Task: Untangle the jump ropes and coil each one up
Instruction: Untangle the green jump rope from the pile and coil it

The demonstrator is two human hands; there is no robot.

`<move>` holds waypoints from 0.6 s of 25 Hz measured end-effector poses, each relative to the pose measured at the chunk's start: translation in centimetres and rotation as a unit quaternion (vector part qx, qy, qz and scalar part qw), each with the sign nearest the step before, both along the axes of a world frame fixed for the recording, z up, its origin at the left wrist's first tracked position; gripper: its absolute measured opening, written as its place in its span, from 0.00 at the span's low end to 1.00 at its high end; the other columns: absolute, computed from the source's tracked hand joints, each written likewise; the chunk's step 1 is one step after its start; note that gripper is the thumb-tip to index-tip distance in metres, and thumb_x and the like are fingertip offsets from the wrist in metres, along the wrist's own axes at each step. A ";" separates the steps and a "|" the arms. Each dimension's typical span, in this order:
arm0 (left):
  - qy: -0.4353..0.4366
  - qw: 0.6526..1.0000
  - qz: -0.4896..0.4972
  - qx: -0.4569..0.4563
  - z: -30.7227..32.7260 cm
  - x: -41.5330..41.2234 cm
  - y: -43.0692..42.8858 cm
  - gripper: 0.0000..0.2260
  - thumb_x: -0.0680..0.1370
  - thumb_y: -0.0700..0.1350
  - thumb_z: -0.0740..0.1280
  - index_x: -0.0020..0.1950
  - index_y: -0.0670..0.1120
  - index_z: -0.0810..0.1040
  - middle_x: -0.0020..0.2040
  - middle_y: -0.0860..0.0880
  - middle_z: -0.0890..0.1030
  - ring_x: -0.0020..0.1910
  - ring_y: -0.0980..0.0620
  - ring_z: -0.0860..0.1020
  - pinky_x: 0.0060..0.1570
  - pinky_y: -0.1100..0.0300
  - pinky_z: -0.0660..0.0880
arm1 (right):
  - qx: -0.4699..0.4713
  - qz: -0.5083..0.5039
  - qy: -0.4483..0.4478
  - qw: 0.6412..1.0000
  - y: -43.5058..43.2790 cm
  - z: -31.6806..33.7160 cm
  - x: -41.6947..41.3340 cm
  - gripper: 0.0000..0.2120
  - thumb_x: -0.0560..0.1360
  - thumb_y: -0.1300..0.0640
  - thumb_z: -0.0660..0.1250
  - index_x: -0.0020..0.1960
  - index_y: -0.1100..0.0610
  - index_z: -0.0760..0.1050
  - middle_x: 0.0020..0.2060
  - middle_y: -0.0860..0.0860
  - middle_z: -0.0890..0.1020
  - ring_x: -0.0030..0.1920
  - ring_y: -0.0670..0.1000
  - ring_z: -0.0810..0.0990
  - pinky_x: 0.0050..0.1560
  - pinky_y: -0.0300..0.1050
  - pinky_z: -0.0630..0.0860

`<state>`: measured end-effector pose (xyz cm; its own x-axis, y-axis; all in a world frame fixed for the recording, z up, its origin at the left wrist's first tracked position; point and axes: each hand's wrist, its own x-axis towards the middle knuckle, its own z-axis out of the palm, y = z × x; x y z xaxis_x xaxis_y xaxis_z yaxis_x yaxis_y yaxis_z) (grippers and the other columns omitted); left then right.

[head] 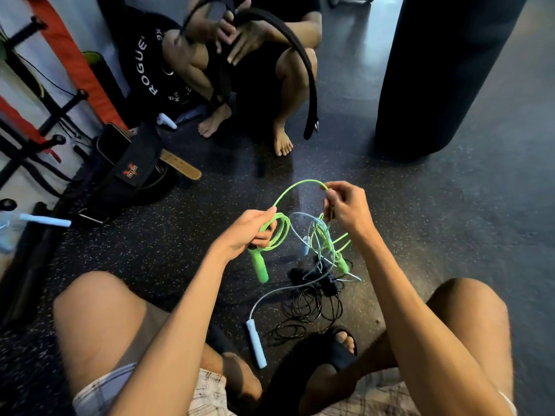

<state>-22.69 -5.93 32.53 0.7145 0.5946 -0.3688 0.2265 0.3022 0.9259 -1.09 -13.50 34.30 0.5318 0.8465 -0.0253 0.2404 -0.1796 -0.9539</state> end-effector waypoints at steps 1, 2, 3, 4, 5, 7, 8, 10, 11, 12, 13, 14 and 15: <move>0.012 1.000 0.006 0.008 -0.2 0.5 -0.3 0.18 0.83 0.53 0.57 0.38 0.43 0.71 0.25 0.53 0.60 0.23 0.57 0.58 0.27 0.63 0.56 | 0.022 -0.003 0.049 0.999 0.1 1.1 -0.1 0.10 0.82 0.67 0.58 0.58 0.69 0.75 0.31 0.55 0.75 0.25 0.47 0.74 0.26 0.41 0.76; 0.022 1.000 0.008 0.016 -0.4 1.1 -0.7 0.18 0.83 0.53 0.57 0.39 0.43 0.72 0.25 0.54 0.61 0.23 0.58 0.59 0.26 0.65 0.57 | 0.045 -0.002 0.101 0.994 0.3 2.0 -0.1 0.10 0.82 0.67 0.58 0.58 0.70 0.75 0.31 0.56 0.75 0.26 0.48 0.75 0.28 0.43 0.78; 0.032 0.999 0.009 0.023 -0.6 1.7 -1.2 0.19 0.83 0.53 0.57 0.40 0.42 0.73 0.25 0.54 0.61 0.23 0.58 0.59 0.25 0.67 0.57 | 0.065 0.003 0.148 0.987 0.4 3.0 -0.2 0.09 0.82 0.67 0.58 0.58 0.69 0.74 0.32 0.56 0.75 0.27 0.48 0.76 0.30 0.45 0.80; 0.041 0.999 0.009 0.031 -0.9 2.5 -1.8 0.19 0.83 0.54 0.58 0.40 0.42 0.75 0.26 0.54 0.62 0.24 0.58 0.59 0.24 0.67 0.58 | 0.080 0.009 0.185 0.979 0.5 3.7 -0.3 0.09 0.82 0.67 0.58 0.57 0.68 0.74 0.33 0.56 0.75 0.29 0.48 0.77 0.33 0.47 0.82; 0.049 0.998 0.007 0.040 -1.1 3.3 -2.3 0.20 0.82 0.56 0.59 0.41 0.42 0.77 0.27 0.54 0.62 0.24 0.58 0.60 0.25 0.66 0.58 | 0.089 0.015 0.215 0.972 0.5 4.3 -0.4 0.09 0.82 0.67 0.58 0.57 0.68 0.74 0.33 0.56 0.75 0.30 0.49 0.77 0.36 0.49 0.83; 0.058 0.995 0.019 0.075 -1.5 4.7 -3.1 0.21 0.79 0.59 0.63 0.44 0.41 0.80 0.26 0.57 0.64 0.24 0.58 0.61 0.27 0.61 0.59 | 0.104 0.022 0.270 0.957 0.6 5.2 -0.5 0.09 0.81 0.67 0.59 0.58 0.70 0.74 0.33 0.57 0.75 0.32 0.50 0.79 0.41 0.53 0.83; 0.055 0.994 0.036 0.093 -1.6 5.2 -3.4 0.20 0.78 0.59 0.65 0.45 0.41 0.81 0.24 0.59 0.65 0.24 0.59 0.62 0.29 0.60 0.59 | 0.113 0.023 0.296 0.948 0.6 5.6 -0.4 0.10 0.81 0.68 0.59 0.59 0.71 0.73 0.33 0.57 0.76 0.32 0.51 0.79 0.43 0.55 0.83; 0.047 0.989 0.068 0.121 -1.6 5.9 -3.5 0.18 0.76 0.59 0.68 0.42 0.44 0.80 0.25 0.59 0.67 0.25 0.59 0.63 0.31 0.57 0.59 | 0.134 0.025 0.345 0.929 0.6 6.3 -0.2 0.10 0.81 0.68 0.59 0.59 0.72 0.73 0.33 0.57 0.77 0.33 0.52 0.80 0.46 0.55 0.83; 0.049 0.987 0.078 0.134 -1.5 6.0 -3.5 0.17 0.75 0.60 0.69 0.39 0.46 0.77 0.26 0.57 0.67 0.25 0.58 0.63 0.32 0.57 0.59 | 0.141 0.028 0.365 0.920 0.5 6.5 -0.1 0.09 0.81 0.69 0.58 0.58 0.72 0.73 0.33 0.57 0.77 0.34 0.52 0.80 0.47 0.56 0.82; 0.049 0.986 0.085 0.136 -1.5 6.2 -3.5 0.16 0.75 0.59 0.70 0.37 0.48 0.75 0.26 0.56 0.67 0.26 0.57 0.63 0.31 0.57 0.59 | 0.145 0.029 0.381 0.913 0.5 6.5 -0.1 0.09 0.81 0.69 0.58 0.58 0.71 0.73 0.34 0.57 0.77 0.35 0.53 0.80 0.48 0.56 0.82; 0.038 0.988 0.095 0.118 -1.4 6.4 -3.5 0.16 0.75 0.57 0.70 0.35 0.49 0.73 0.26 0.57 0.67 0.26 0.57 0.63 0.30 0.58 0.59 | 0.143 0.030 0.392 0.908 0.4 6.4 -0.1 0.09 0.80 0.69 0.58 0.58 0.71 0.72 0.34 0.58 0.77 0.35 0.53 0.80 0.50 0.57 0.82; 0.015 0.991 0.107 0.080 -1.6 6.7 -3.5 0.15 0.76 0.53 0.71 0.34 0.48 0.72 0.25 0.57 0.67 0.24 0.58 0.62 0.27 0.60 0.59 | 0.137 0.031 0.398 0.907 0.3 6.2 -0.3 0.09 0.80 0.70 0.58 0.58 0.71 0.72 0.34 0.58 0.77 0.36 0.53 0.80 0.50 0.58 0.82; -0.014 0.993 0.115 0.031 -1.6 7.0 -3.7 0.14 0.77 0.48 0.70 0.34 0.47 0.71 0.24 0.58 0.67 0.23 0.59 0.61 0.24 0.64 0.58 | 0.130 0.030 0.400 0.907 0.2 6.0 -0.5 0.09 0.80 0.70 0.58 0.58 0.71 0.72 0.34 0.58 0.77 0.35 0.54 0.80 0.50 0.58 0.82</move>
<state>-15.65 -9.58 30.93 0.5660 0.7643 -0.3089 0.1316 0.2861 0.9491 -1.62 -13.30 40.25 0.3833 0.9063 -0.1780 -0.5450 0.0664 -0.8358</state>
